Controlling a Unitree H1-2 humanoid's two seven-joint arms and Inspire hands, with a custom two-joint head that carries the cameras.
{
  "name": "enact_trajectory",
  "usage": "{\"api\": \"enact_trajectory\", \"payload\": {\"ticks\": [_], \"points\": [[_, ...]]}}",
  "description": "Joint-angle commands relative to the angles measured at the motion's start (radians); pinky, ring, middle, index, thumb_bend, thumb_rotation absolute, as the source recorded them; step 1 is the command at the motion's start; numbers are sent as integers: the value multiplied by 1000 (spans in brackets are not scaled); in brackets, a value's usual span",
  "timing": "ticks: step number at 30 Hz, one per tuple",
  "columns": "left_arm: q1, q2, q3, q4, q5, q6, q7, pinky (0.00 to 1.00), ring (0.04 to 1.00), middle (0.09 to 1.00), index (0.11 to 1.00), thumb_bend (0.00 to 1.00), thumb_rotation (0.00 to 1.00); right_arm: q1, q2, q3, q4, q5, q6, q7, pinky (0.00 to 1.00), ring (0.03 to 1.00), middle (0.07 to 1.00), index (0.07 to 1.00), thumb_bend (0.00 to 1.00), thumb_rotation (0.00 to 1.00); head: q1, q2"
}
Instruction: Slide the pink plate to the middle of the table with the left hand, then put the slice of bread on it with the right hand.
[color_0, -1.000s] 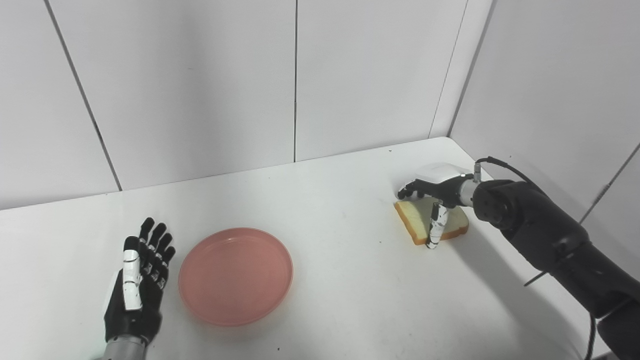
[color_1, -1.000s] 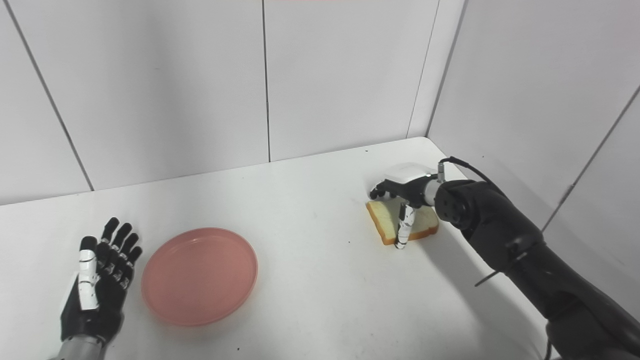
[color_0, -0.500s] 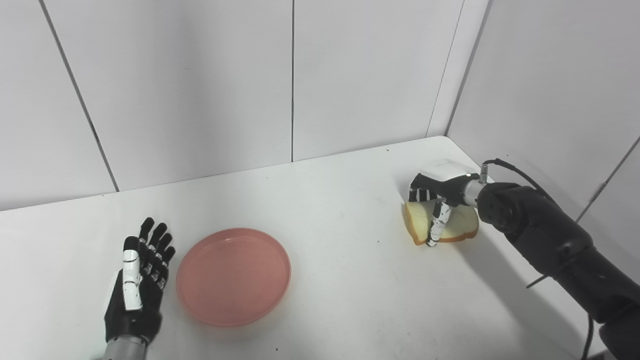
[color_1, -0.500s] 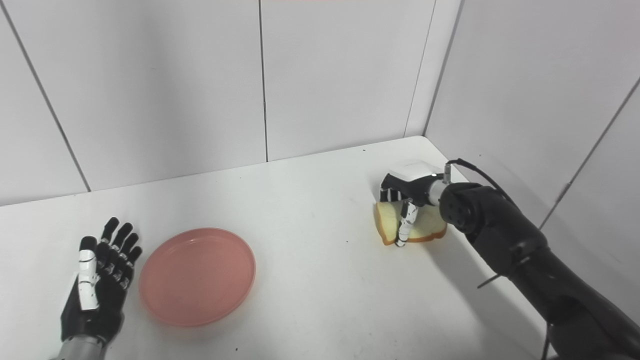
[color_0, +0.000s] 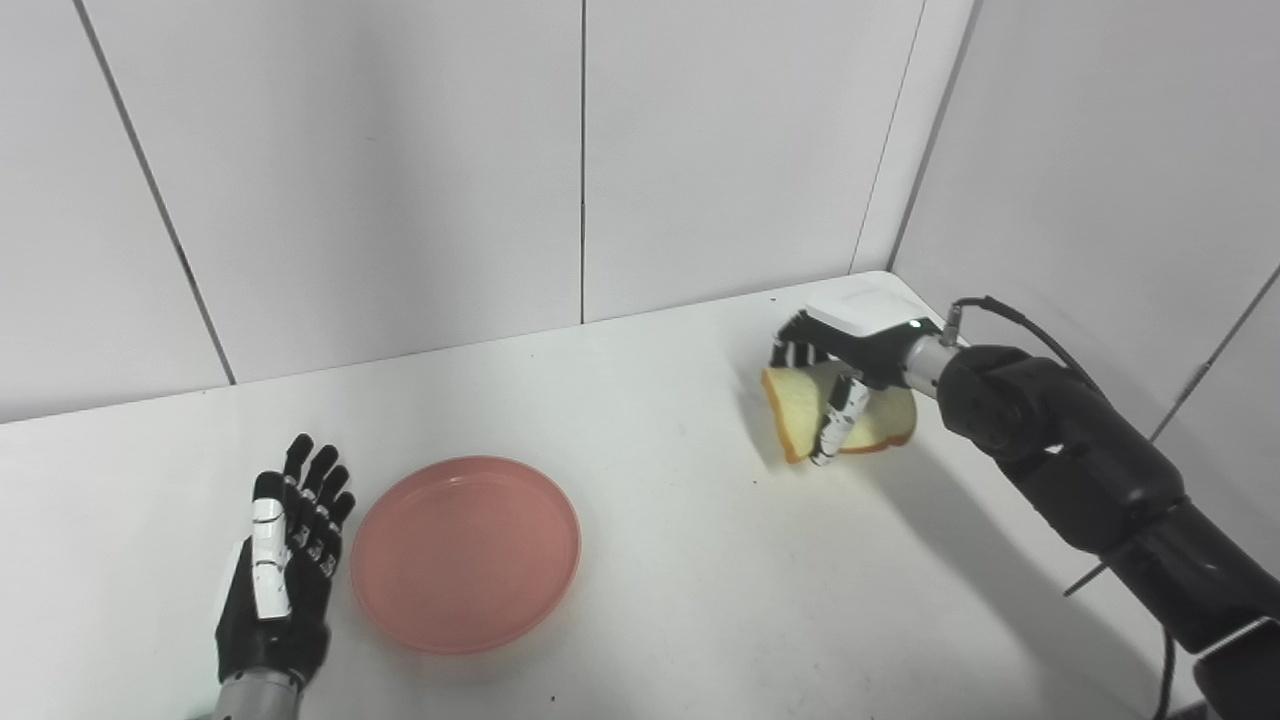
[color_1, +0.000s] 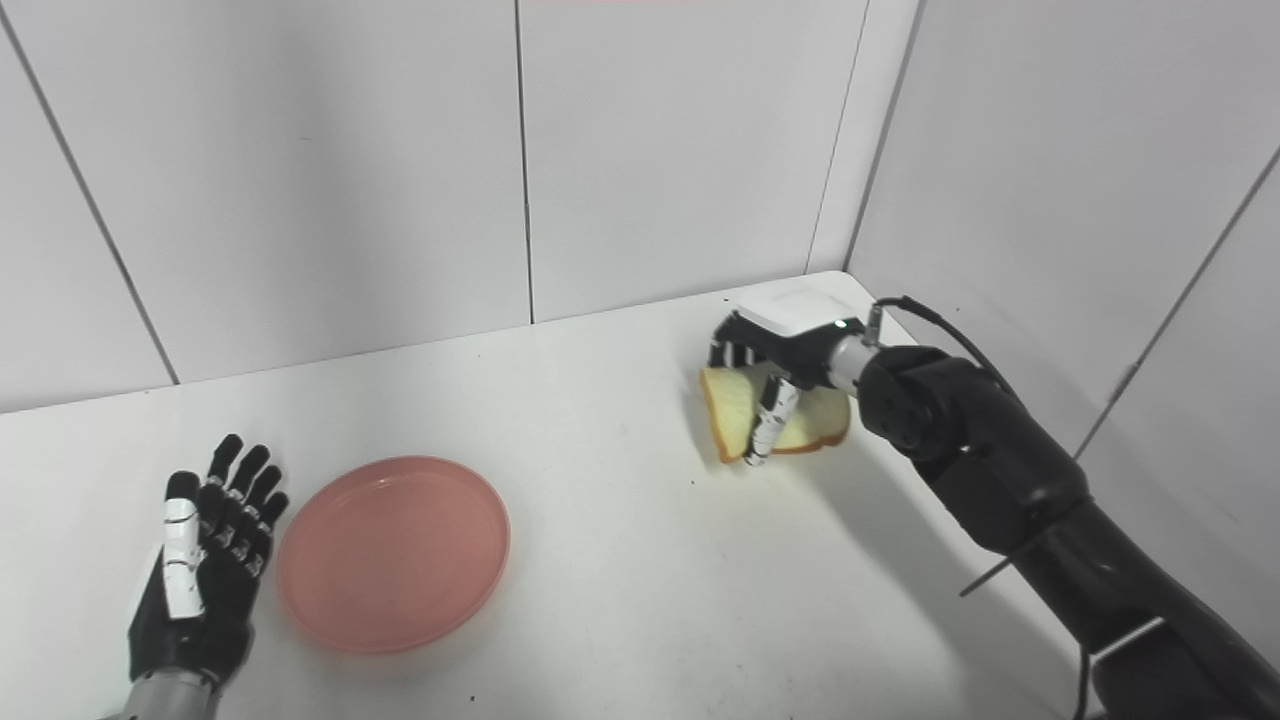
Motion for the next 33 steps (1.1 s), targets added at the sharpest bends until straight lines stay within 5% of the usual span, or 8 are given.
{"api": "enact_trajectory", "payload": {"ticks": [1,11,33], "points": [[-2,-14,-10,-18,13,2,14,1000,977,969,964,640,998,-54,-3,-25,-74,2,32,9,378,448,469,506,527,0,17,4],[-4,-33,-24,-12,20,-5,32,1000,977,969,962,641,992,-117,130,1,-179,21,48,81,362,429,449,516,525,0,84,10],[-8,-71,-40,-22,52,-7,80,1000,975,966,954,645,992,-233,422,150,-189,25,29,136,324,399,438,512,526,0,250,37]]}}
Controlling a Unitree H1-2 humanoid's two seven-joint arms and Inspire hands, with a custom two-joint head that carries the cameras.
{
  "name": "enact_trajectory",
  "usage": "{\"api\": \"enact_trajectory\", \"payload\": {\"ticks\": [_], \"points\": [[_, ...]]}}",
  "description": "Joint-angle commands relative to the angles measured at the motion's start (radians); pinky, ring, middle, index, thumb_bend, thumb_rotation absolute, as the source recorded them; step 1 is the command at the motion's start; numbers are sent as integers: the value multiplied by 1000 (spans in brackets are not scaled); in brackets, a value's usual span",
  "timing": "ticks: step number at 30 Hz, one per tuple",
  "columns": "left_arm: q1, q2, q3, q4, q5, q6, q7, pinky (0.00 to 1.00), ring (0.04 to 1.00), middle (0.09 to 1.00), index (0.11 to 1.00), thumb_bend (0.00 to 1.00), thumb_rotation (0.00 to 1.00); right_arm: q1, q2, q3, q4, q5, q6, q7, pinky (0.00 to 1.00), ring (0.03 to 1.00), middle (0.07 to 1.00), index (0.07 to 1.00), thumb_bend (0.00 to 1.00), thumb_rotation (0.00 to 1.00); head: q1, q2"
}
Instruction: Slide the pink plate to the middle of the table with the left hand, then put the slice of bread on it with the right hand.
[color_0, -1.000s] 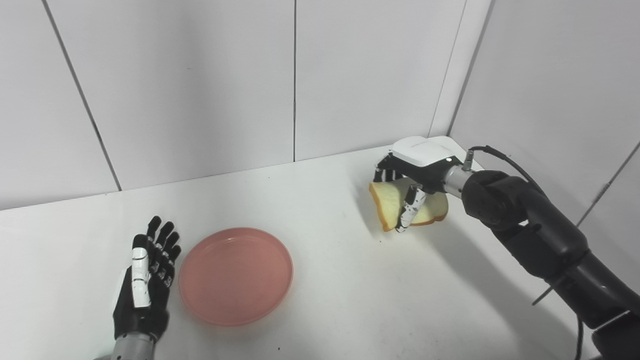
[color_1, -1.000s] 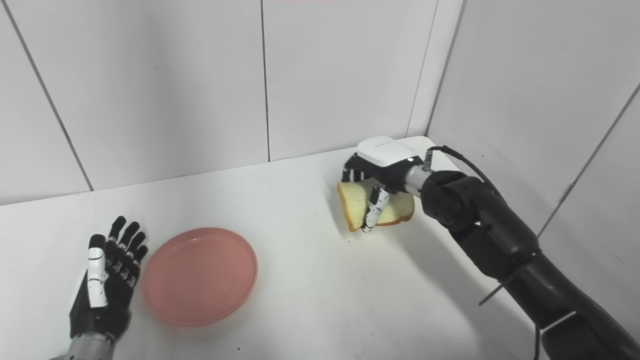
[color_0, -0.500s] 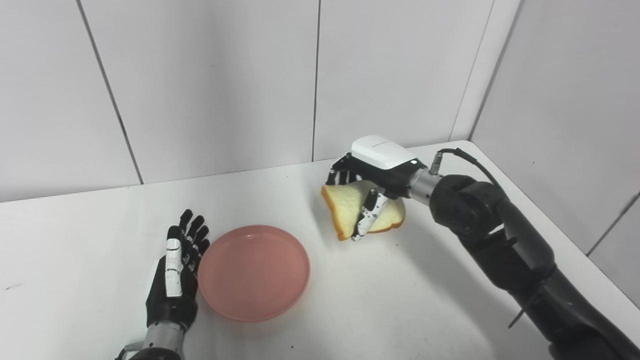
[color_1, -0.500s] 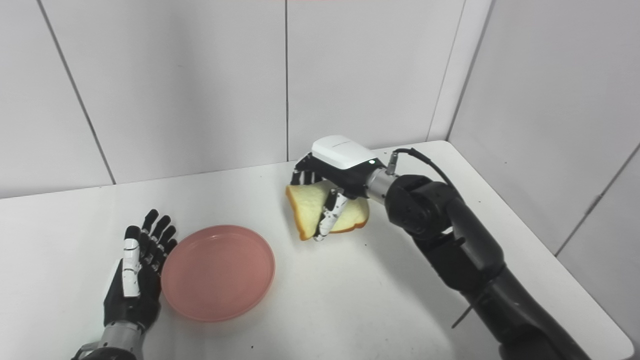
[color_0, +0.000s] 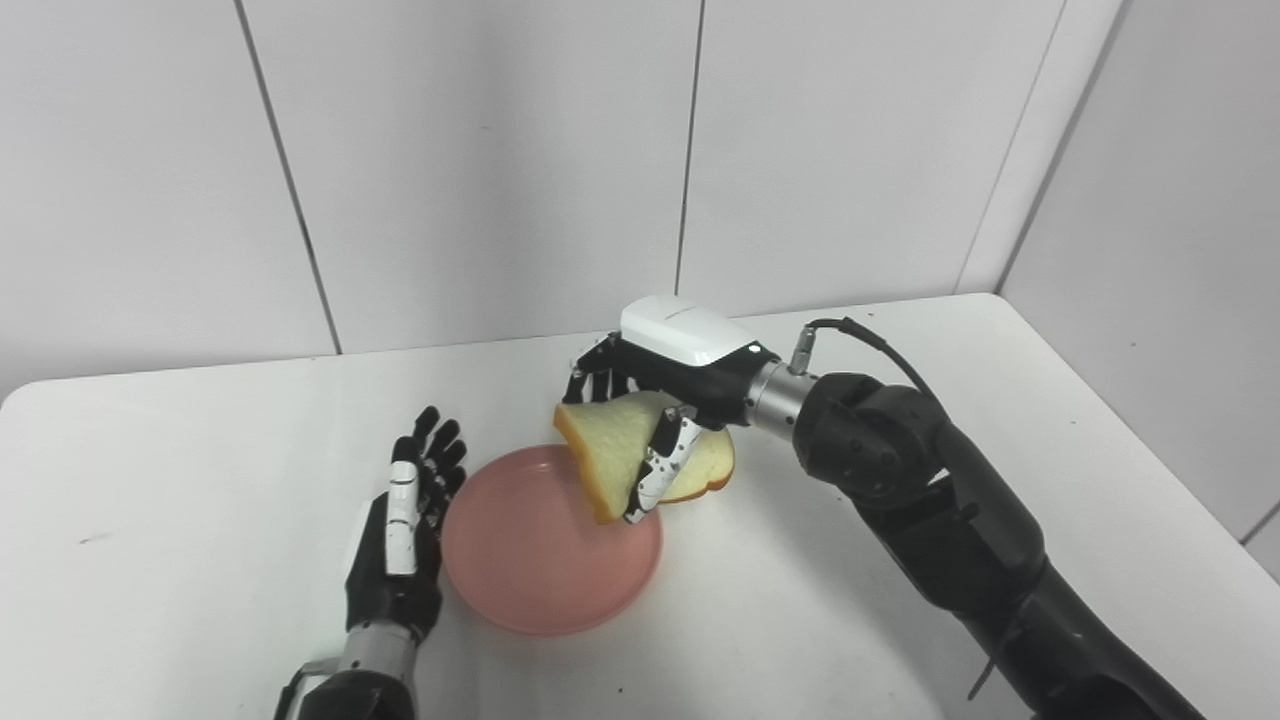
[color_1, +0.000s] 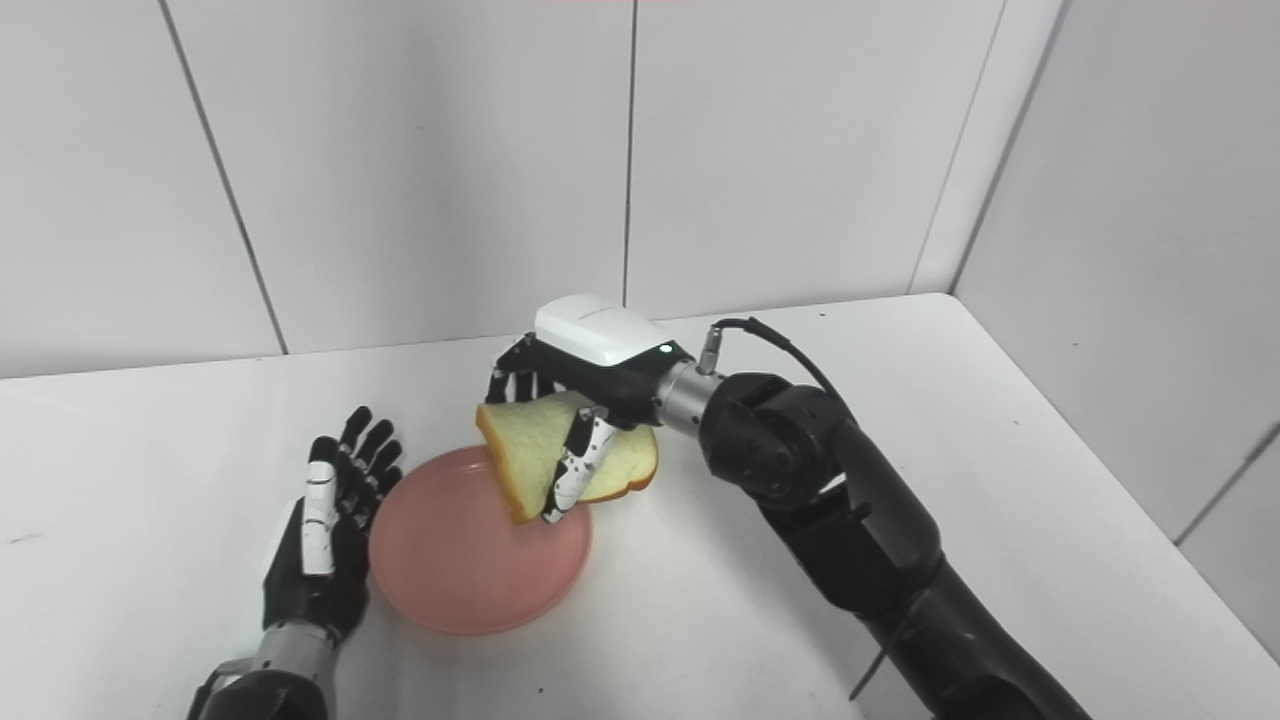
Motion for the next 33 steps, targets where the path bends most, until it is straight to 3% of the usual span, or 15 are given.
{"api": "enact_trajectory", "payload": {"ticks": [1,12,17,33], "points": [[-13,-19,-7,-17,8,-4,9,1000,975,966,953,646,991,-53,19,4,-5,-15,-1,-15,323,398,439,510,527,0,13,3],[-29,-40,-17,-11,47,-5,48,987,966,960,945,660,1000,-58,74,64,101,-45,-91,-50,382,445,469,498,529,0,113,20],[-37,-49,-20,-3,53,-11,61,995,975,979,945,676,1000,-61,88,74,150,-46,-127,-71,336,404,462,499,529,0,130,25],[-46,-67,-29,21,102,-57,103,960,943,948,916,660,1000,-56,111,108,257,-97,-152,-109,353,407,469,497,530,0,163,33]]}}
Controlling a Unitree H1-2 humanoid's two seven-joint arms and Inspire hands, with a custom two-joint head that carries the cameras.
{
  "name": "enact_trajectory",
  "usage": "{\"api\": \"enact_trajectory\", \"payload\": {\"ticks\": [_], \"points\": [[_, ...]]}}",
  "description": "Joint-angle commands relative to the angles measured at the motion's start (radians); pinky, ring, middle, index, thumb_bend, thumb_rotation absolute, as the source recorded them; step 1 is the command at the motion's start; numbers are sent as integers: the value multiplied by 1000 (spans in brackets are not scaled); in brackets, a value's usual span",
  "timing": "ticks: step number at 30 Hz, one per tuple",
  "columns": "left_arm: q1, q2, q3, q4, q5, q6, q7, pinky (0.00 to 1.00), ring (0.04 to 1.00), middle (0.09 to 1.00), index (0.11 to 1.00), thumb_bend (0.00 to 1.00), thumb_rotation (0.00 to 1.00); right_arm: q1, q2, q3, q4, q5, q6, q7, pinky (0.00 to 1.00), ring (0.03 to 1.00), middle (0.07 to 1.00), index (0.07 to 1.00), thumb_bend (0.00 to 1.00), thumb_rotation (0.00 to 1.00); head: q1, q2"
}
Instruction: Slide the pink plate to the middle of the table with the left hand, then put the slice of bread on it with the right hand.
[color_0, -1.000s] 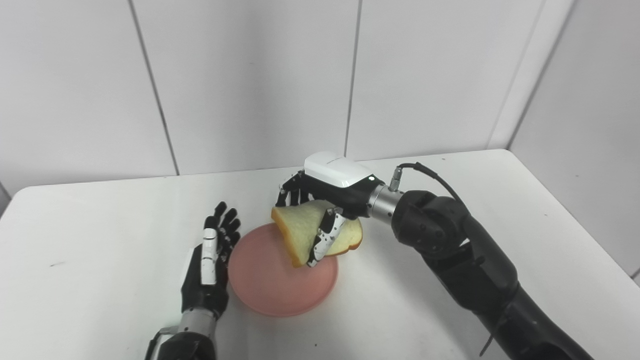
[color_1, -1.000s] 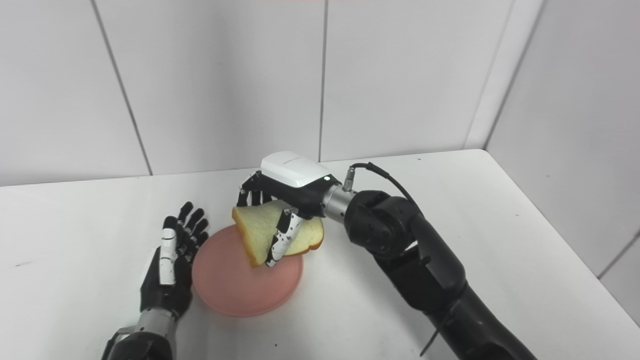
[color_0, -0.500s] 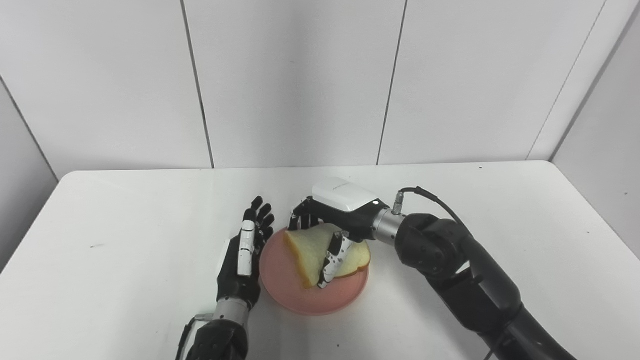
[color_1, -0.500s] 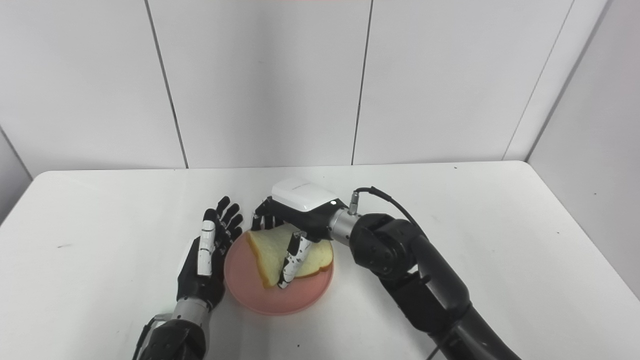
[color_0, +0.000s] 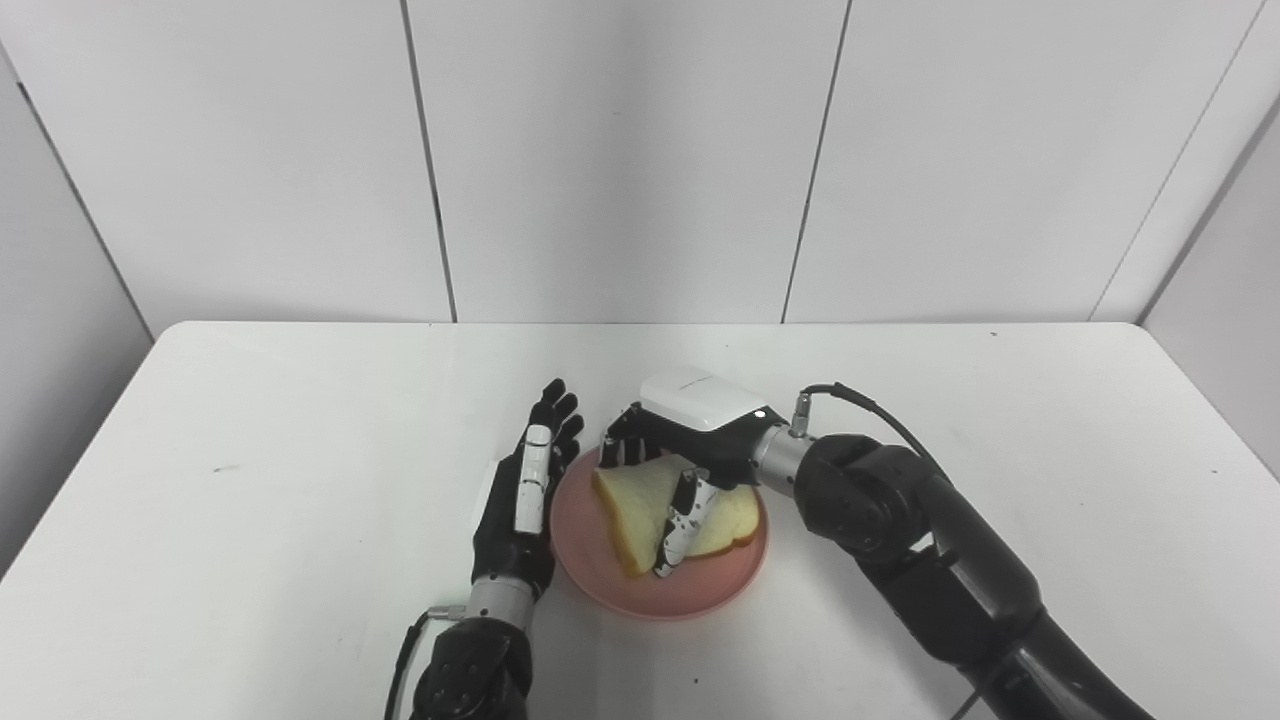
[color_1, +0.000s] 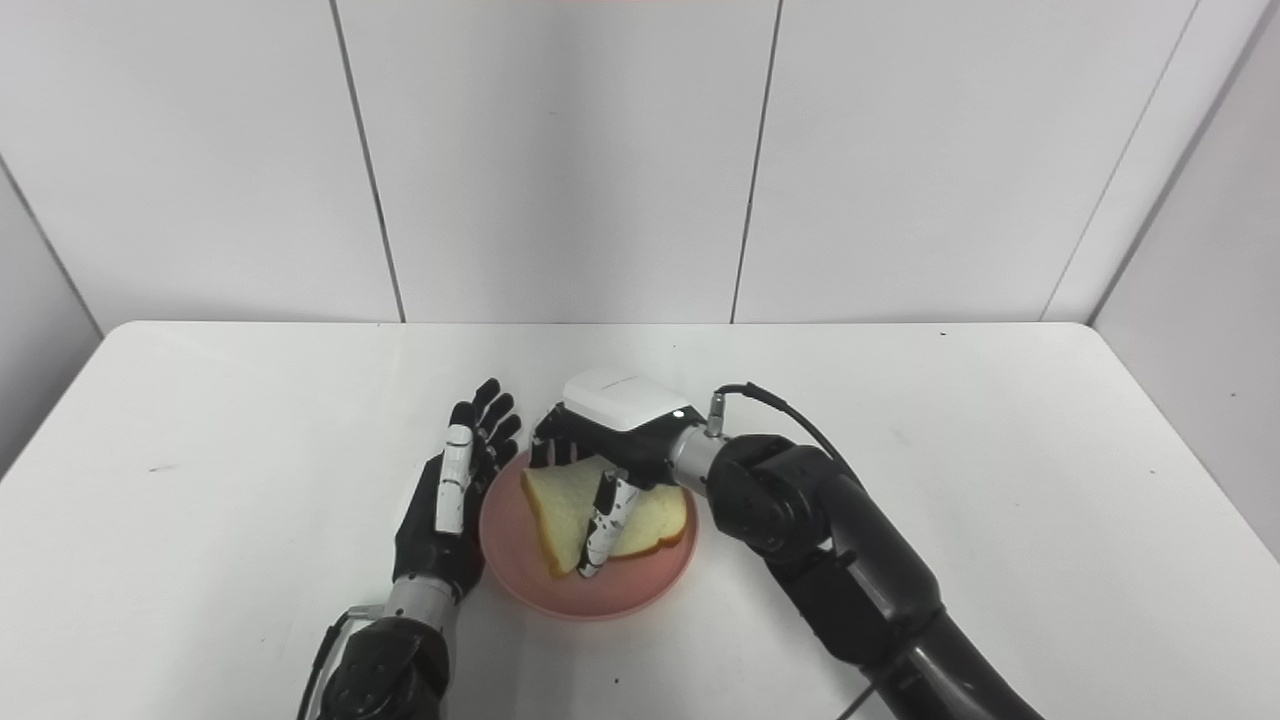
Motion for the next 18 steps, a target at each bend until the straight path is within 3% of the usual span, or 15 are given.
{"api": "enact_trajectory", "payload": {"ticks": [1,8,9,10,11,12,14,18], "points": [[-31,-17,-7,-7,13,-37,8,956,939,943,914,660,1000,-46,7,-2,-1,1,-52,-39,369,424,470,498,529,0,1,-1],[-31,-10,-8,-9,13,-37,7,978,946,942,918,673,1000,-34,4,9,19,-40,-74,-92,467,549,505,483,529,1,5,0],[-30,-8,-9,-10,14,-36,6,978,954,952,920,678,1000,-32,3,10,16,-50,-74,-101,481,570,576,489,526,69,4,0],[-30,-7,-9,-12,11,-35,4,978,958,955,921,680,1000,-30,1,12,10,-69,-73,-113,484,575,591,490,526,83,2,0],[-29,-5,-8,-14,9,-34,2,971,964,964,926,685,1000,-29,0,13,6,-82,-71,-121,495,602,640,597,734,154,2,0],[-28,-5,-7,-16,8,-32,2,969,966,967,927,687,1000,-29,-2,15,2,-95,-68,-125,499,611,656,634,805,178,2,-1],[-27,-7,-2,-19,-4,-30,-2,962,960,965,931,678,1000,-30,-5,20,-9,-120,-61,-124,530,644,696,715,885,264,1,0],[-25,-3,1,-29,-13,-18,-9,967,958,974,944,671,1000,-27,-11,18,-28,-145,-57,-124,577,677,725,722,946,313,-3,1]]}}
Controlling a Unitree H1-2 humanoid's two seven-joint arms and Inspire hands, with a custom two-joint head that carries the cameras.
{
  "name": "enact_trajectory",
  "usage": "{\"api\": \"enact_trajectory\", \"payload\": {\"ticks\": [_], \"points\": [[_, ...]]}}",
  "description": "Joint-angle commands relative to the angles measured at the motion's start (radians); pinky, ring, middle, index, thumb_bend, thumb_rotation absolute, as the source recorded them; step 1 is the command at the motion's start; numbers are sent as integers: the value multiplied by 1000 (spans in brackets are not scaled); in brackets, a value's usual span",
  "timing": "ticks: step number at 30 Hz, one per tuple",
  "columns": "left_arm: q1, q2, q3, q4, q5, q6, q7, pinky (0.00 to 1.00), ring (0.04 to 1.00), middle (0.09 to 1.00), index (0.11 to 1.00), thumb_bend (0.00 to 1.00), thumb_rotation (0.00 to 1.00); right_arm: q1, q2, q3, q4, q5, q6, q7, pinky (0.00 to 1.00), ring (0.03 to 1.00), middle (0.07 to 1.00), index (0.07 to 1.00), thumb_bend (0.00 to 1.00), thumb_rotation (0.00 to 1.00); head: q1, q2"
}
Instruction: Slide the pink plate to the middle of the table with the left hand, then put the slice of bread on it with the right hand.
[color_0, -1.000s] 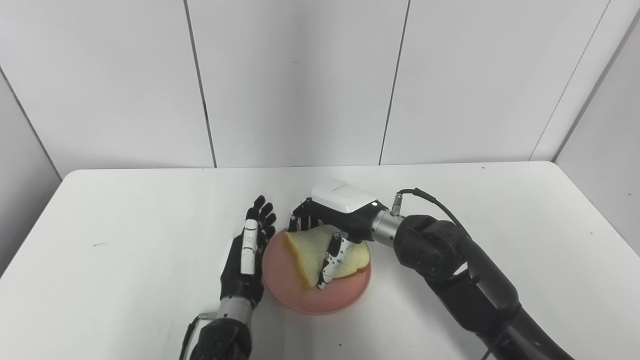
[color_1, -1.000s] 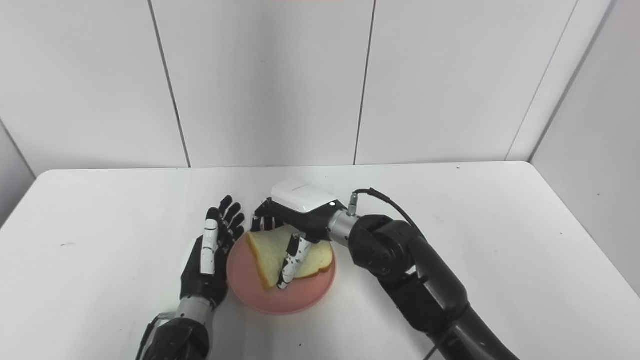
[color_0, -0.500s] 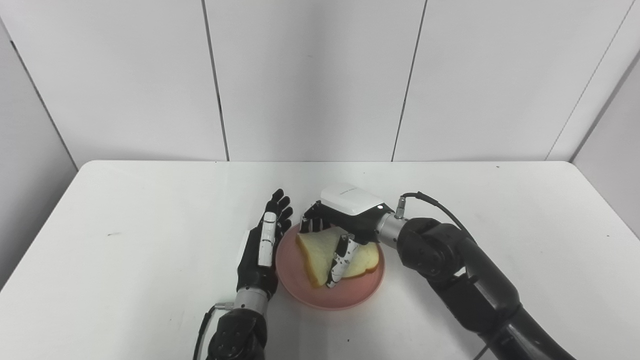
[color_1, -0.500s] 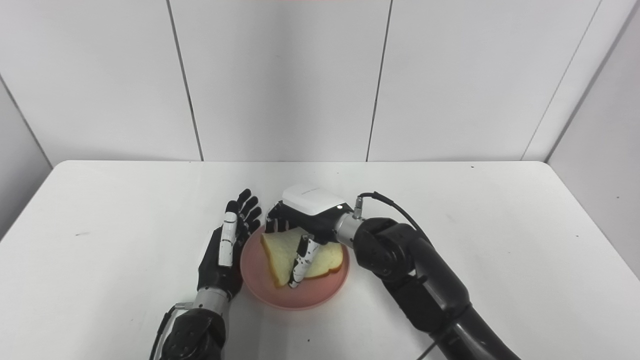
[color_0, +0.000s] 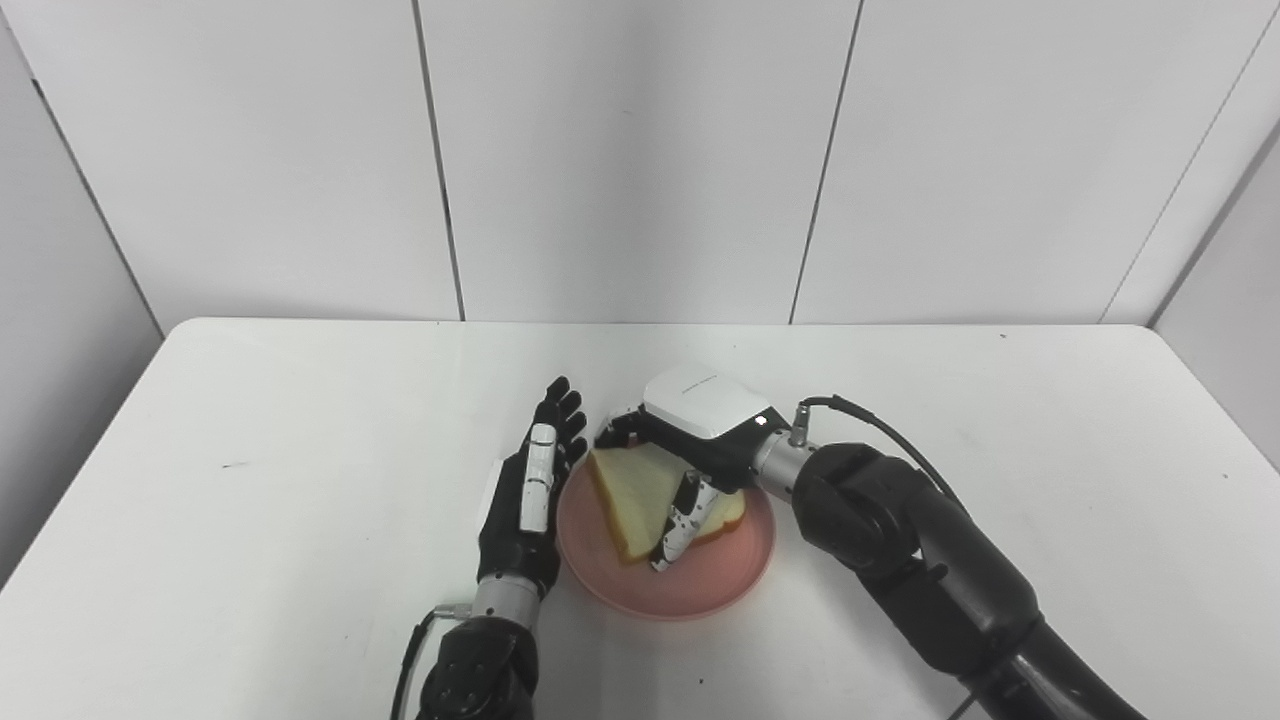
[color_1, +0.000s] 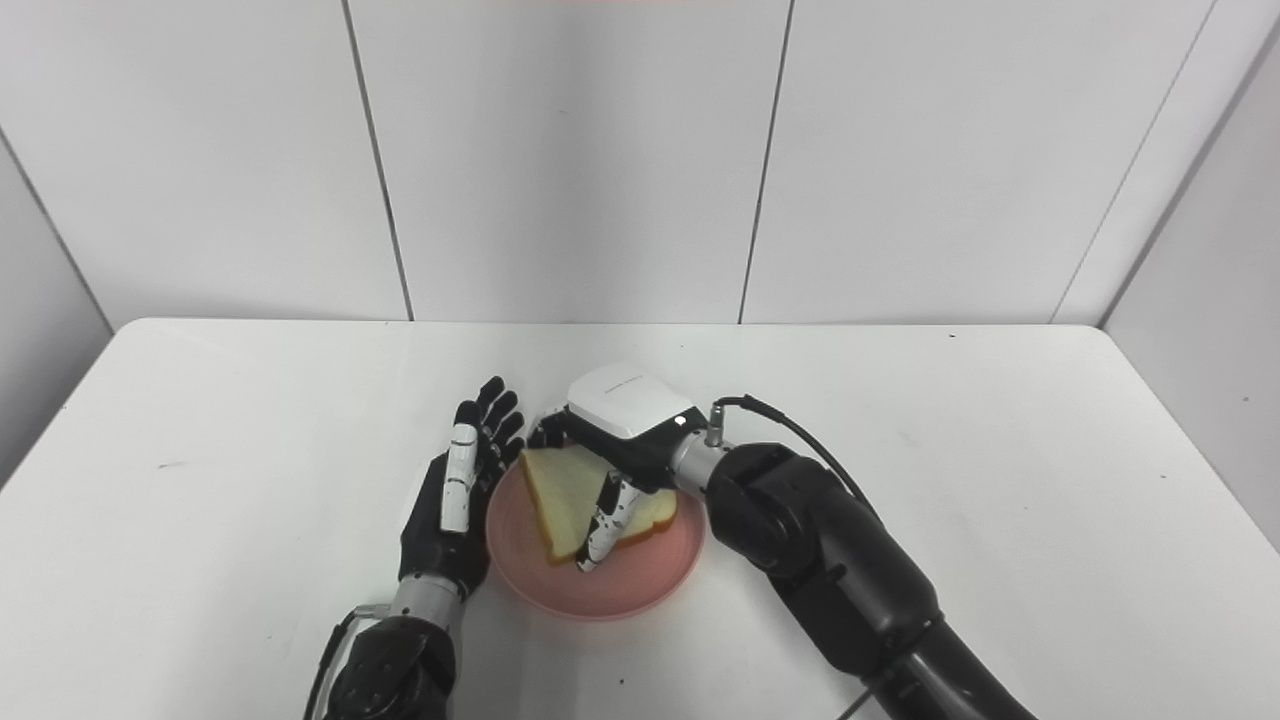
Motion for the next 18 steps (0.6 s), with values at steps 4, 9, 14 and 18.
{"api": "enact_trajectory", "payload": {"ticks": [4,9,14,18], "points": [[-25,-2,0,-35,-7,1,-9,972,955,967,945,675,1000,-25,-11,-23,-66,-1,-3,-6,586,676,722,713,957,318,-3,0],[-25,-1,7,-35,-19,0,-16,979,960,974,946,673,1000,-18,-30,-32,-110,-2,-3,18,634,716,761,772,997,367,-6,0],[-24,-3,8,-37,-26,2,-15,978,955,962,943,667,1000,-17,-45,-33,-140,-5,17,69,687,768,816,821,1000,377,-5,2],[-24,-4,8,-38,-27,-1,-15,977,956,958,942,663,1000,-7,-57,-47,-167,7,23,103,721,809,841,851,1000,379,-6,2]]}}
